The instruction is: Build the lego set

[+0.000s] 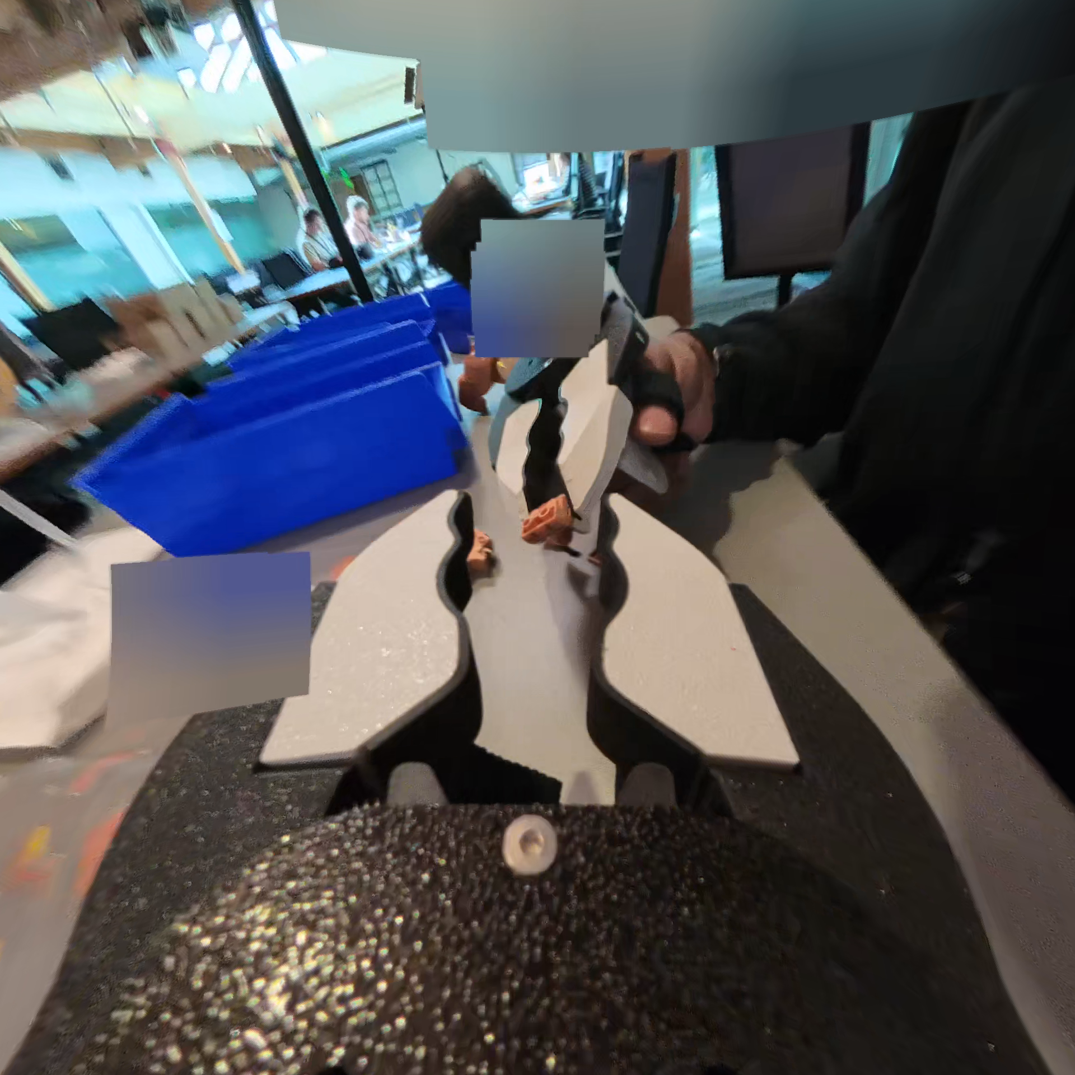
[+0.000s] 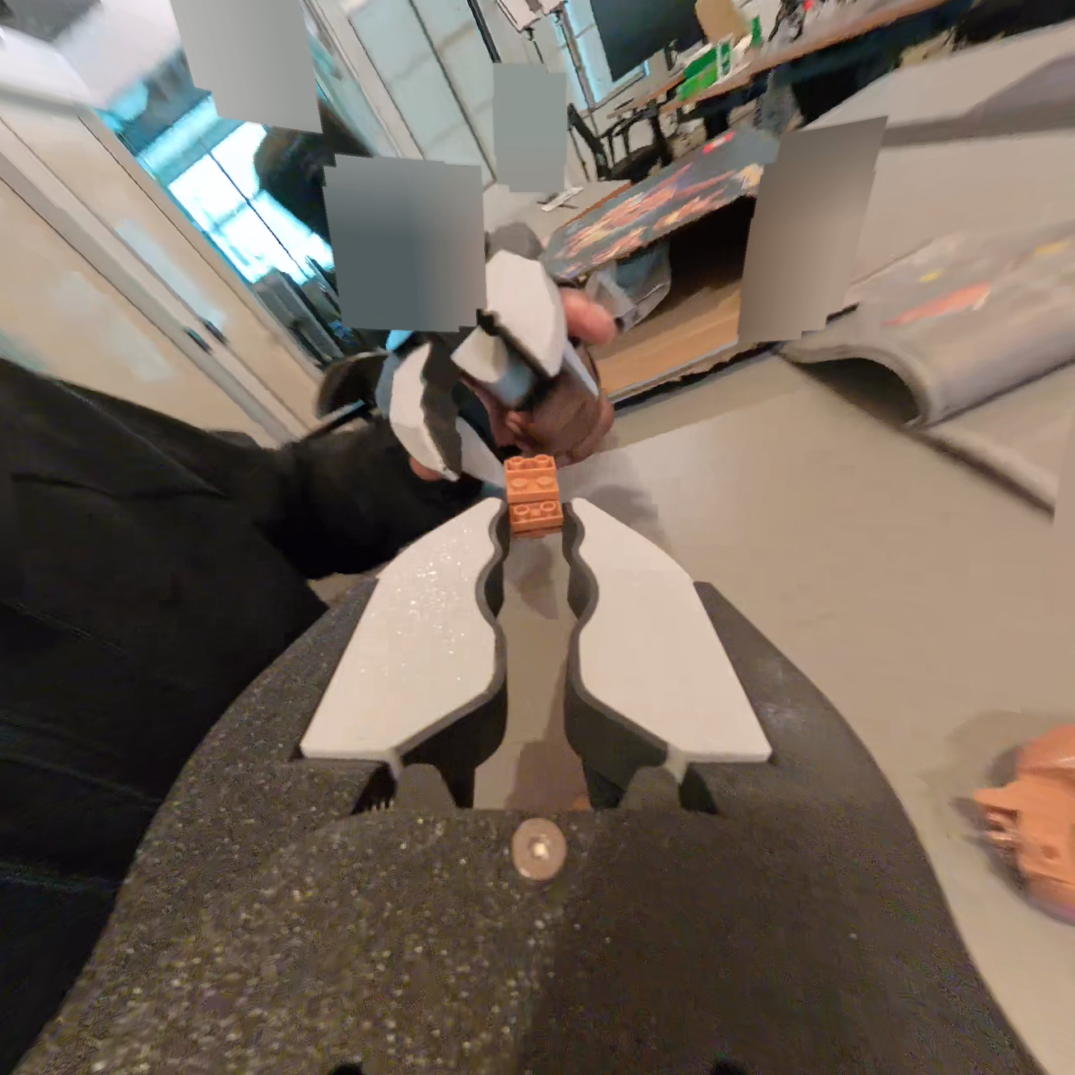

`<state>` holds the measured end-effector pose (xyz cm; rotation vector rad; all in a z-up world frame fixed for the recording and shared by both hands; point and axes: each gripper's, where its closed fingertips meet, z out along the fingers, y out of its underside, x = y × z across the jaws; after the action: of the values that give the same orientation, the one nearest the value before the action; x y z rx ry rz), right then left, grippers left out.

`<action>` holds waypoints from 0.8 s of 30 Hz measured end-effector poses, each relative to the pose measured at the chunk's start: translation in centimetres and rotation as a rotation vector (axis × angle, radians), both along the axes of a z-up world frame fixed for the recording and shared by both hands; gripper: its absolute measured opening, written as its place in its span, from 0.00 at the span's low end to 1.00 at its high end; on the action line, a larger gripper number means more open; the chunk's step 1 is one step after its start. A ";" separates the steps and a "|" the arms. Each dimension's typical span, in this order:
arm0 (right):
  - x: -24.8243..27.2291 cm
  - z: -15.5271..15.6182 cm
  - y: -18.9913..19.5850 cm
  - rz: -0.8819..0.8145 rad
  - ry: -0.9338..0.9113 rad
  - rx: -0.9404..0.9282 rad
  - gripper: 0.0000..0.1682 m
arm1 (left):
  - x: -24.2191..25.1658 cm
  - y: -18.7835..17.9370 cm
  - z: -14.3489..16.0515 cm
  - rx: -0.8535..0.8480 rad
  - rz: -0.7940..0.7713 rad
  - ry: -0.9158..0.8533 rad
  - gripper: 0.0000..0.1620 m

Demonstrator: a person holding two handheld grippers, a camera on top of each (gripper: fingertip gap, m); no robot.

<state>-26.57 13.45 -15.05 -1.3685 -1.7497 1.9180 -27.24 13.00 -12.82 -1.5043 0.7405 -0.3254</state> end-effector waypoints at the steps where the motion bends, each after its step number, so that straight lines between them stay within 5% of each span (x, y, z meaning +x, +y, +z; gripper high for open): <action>1: 0.1 0.0 -0.1 0.016 -0.026 -0.049 0.10 | 0.2 -0.1 -0.1 0.041 0.009 0.057 0.25; 10: 0.8 0.3 -1.2 0.101 -0.138 -0.291 0.10 | 1.4 0.4 -2.0 0.151 0.051 0.350 0.19; 24: 0.8 0.1 -2.1 0.131 -0.177 -0.294 0.10 | 2.0 -0.3 -2.2 0.218 0.028 0.441 0.07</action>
<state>-25.74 11.32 -14.91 -1.6015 -1.7239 2.2613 -25.23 12.72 -14.98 -1.3894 1.0652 0.1143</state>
